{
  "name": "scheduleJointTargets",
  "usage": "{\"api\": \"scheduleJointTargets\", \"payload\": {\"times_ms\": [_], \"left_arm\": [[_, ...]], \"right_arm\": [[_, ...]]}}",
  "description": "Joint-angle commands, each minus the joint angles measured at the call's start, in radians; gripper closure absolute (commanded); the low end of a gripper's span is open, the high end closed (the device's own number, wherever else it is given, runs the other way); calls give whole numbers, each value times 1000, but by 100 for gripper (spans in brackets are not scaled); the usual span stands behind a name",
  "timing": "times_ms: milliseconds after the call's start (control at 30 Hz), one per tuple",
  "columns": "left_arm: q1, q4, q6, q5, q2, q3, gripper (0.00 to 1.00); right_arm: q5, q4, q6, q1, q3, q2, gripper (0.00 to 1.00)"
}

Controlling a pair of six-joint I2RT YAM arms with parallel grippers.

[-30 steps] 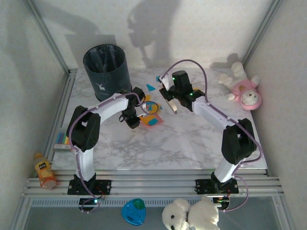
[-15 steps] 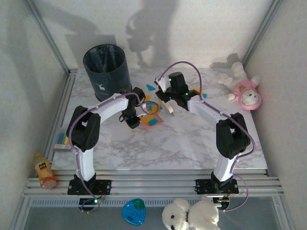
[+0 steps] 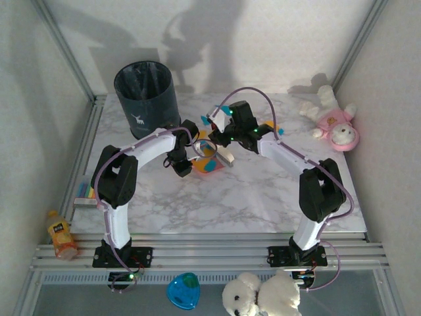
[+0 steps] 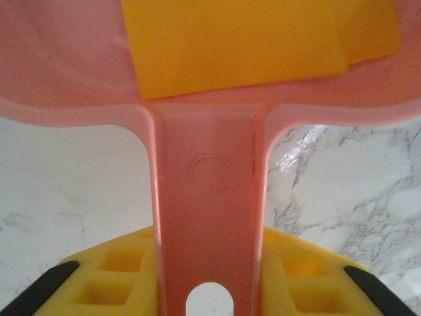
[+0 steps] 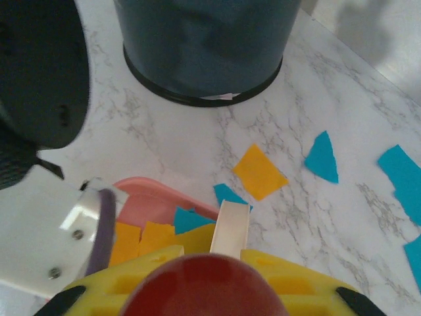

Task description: Sweep away the paper scraps from the table

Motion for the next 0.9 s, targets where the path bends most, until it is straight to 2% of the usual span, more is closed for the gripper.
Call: {"api": "scheduleJointTargets", "payload": {"times_ms": [0, 233, 533, 867], "left_arm": [[11, -40, -10, -16, -6, 15, 85], [11, -40, -10, -16, -9, 16, 85], [8, -49, -13, -19, -19, 13, 85], [6, -56, -11, -18, -23, 6, 84]], "right_arm": [[-47, -43, 21, 13, -25, -61, 100], [-16, -30, 42, 18, -42, -104, 100], [154, 8, 69, 19, -50, -134, 100], [192, 50, 97, 20, -59, -137, 100]]}}
